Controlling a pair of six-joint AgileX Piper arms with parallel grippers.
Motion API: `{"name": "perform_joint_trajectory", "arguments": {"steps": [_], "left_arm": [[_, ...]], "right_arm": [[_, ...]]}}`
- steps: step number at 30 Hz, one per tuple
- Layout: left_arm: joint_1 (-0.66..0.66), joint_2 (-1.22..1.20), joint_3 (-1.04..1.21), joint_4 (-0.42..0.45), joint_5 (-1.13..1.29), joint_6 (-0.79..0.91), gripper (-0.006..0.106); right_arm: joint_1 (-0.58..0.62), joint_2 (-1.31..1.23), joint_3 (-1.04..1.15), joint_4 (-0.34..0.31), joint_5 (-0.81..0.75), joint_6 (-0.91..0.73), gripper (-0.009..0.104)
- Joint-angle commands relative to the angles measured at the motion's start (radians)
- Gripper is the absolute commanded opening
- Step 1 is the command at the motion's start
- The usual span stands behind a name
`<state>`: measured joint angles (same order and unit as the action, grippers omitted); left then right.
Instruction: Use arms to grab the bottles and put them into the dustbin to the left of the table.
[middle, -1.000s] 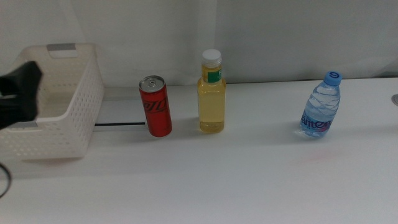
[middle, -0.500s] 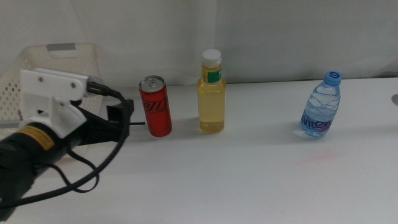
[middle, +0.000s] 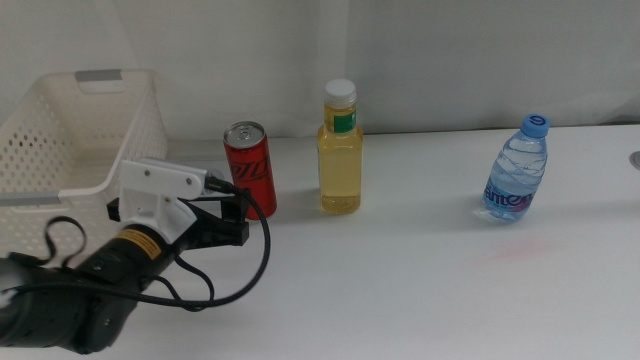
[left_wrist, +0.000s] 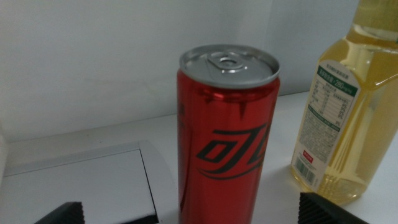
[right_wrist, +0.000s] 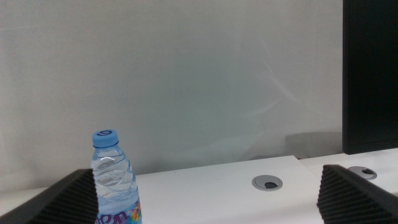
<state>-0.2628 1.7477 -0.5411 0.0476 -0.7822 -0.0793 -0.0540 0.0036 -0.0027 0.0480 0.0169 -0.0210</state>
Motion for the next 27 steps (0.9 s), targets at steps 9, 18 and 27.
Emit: {"name": "perform_joint_trajectory", "arguments": {"steps": [9, 18, 27], "left_arm": [[-0.007, 0.179, -0.059, 0.018, -0.2, -0.007, 0.089], [-0.007, 0.284, -0.216, 0.023, -0.201, -0.047, 0.089], [-0.007, 0.369, -0.295, 0.023, -0.201, -0.08, 0.089]], "right_arm": [[-0.005, -0.035, 0.04, -0.002, -0.004, -0.005, 0.094], [-0.005, -0.035, 0.04, -0.002, -0.002, -0.005, 0.094], [-0.005, -0.035, 0.04, -0.002, -0.002, -0.005, 0.094]]}}
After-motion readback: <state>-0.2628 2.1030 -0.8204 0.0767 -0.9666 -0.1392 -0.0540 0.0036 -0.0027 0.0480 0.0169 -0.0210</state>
